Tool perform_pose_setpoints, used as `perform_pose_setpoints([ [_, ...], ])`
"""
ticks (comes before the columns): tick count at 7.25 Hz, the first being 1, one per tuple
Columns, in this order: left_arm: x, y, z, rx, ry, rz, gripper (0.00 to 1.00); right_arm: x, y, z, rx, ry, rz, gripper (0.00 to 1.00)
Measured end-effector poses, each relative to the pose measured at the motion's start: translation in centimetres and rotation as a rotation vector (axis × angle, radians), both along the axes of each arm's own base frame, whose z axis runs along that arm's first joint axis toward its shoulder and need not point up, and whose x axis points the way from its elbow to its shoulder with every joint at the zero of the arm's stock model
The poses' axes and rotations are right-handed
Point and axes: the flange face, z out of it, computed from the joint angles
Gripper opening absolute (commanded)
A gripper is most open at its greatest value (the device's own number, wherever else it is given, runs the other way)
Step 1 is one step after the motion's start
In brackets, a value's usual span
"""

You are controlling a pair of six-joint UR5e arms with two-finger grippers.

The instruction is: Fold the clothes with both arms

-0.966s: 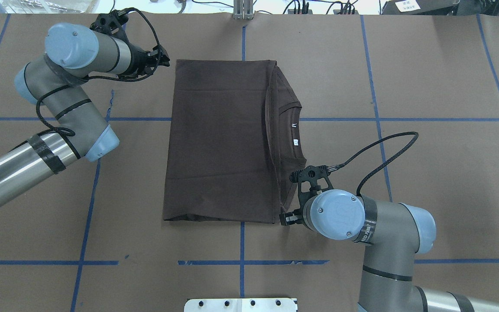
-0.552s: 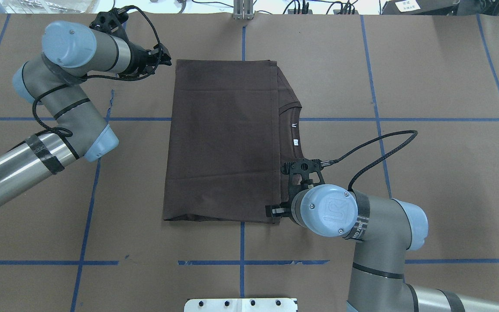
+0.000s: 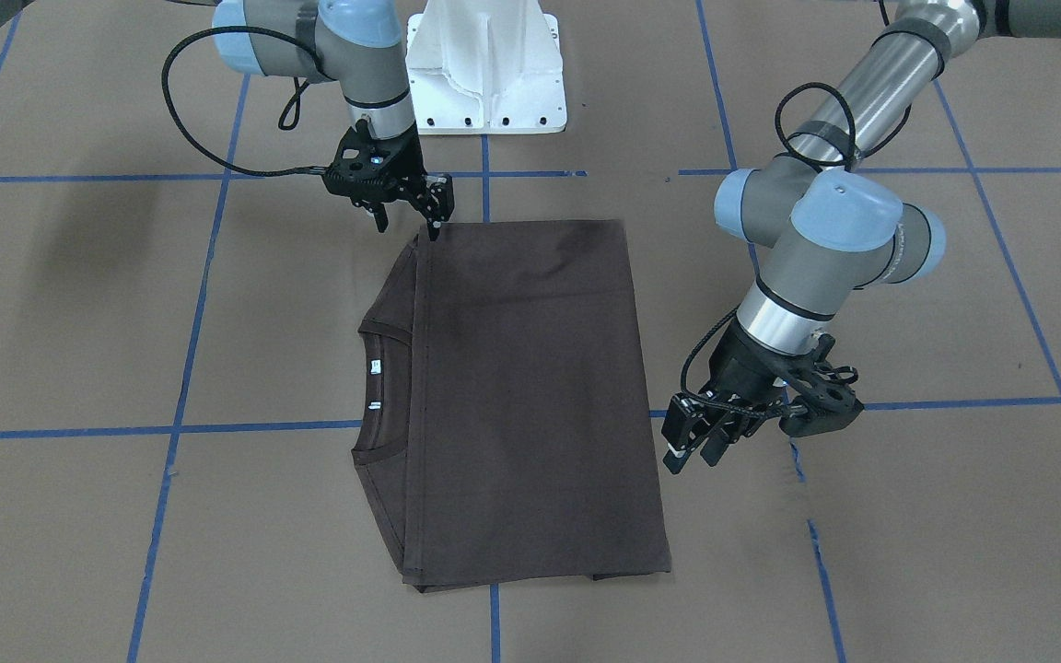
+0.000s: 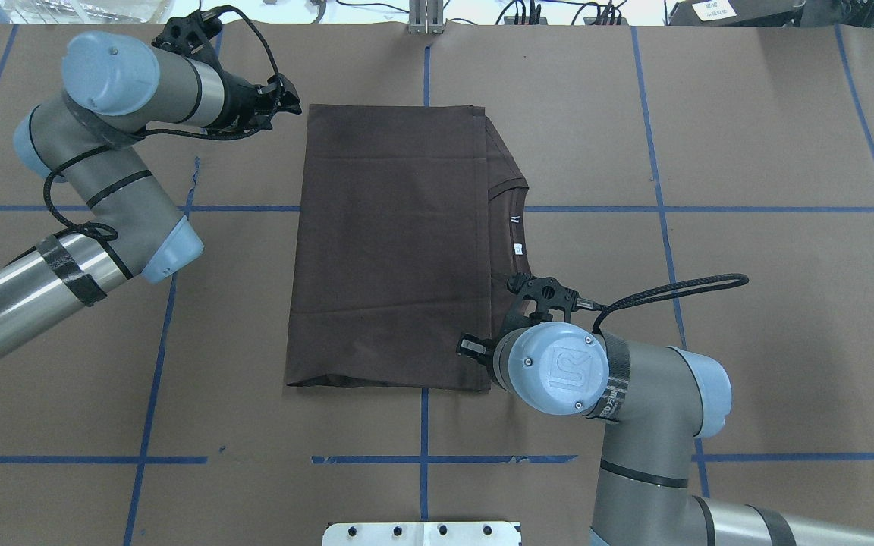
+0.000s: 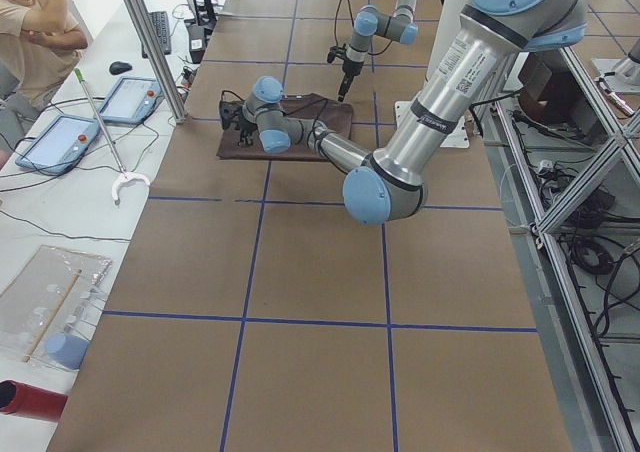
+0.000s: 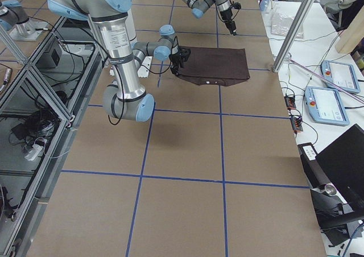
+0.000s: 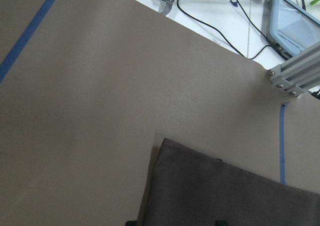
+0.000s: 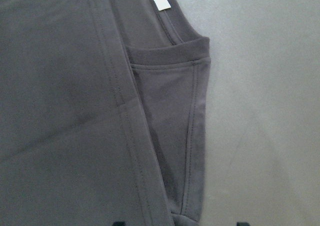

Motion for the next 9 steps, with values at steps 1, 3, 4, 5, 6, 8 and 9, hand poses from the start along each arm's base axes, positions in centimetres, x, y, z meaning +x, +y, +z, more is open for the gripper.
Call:
perform_pose_setpoints([
  [1, 0.0, 0.0, 0.0, -0.006, 0.004, -0.002, 0.61, -0.4, 0.2, -0.1, -0.054, -0.018, 0.047, 0.58],
  [3, 0.1, 0.1, -0.2, -0.025, 0.016, -0.007, 0.61, -1.4, 0.1, -0.3, -0.108, -0.033, 0.095, 0.58],
  [4, 0.1, 0.2, -0.3, -0.026, 0.019, -0.008, 0.61, -1.9, 0.1, -0.3, -0.127, -0.035, 0.109, 0.58],
  [5, 0.0, 0.3, -0.2, -0.027, 0.019, -0.008, 0.61, -2.4, 0.2, 0.1, -0.138, -0.026, 0.114, 0.58],
  [6, -0.1, 0.4, 0.0, -0.029, 0.018, -0.008, 0.61, -2.9, 0.2, 0.6, -0.143, -0.014, 0.115, 0.58],
  [8, -0.2, 0.7, 0.4, -0.031, 0.016, -0.007, 0.61, -3.3, 0.1, 1.0, -0.147, -0.004, 0.116, 0.38],
  [9, -0.3, 0.7, 0.6, -0.032, 0.015, -0.007, 0.61, -3.3, 0.2, 1.1, -0.15, -0.004, 0.115, 0.11],
])
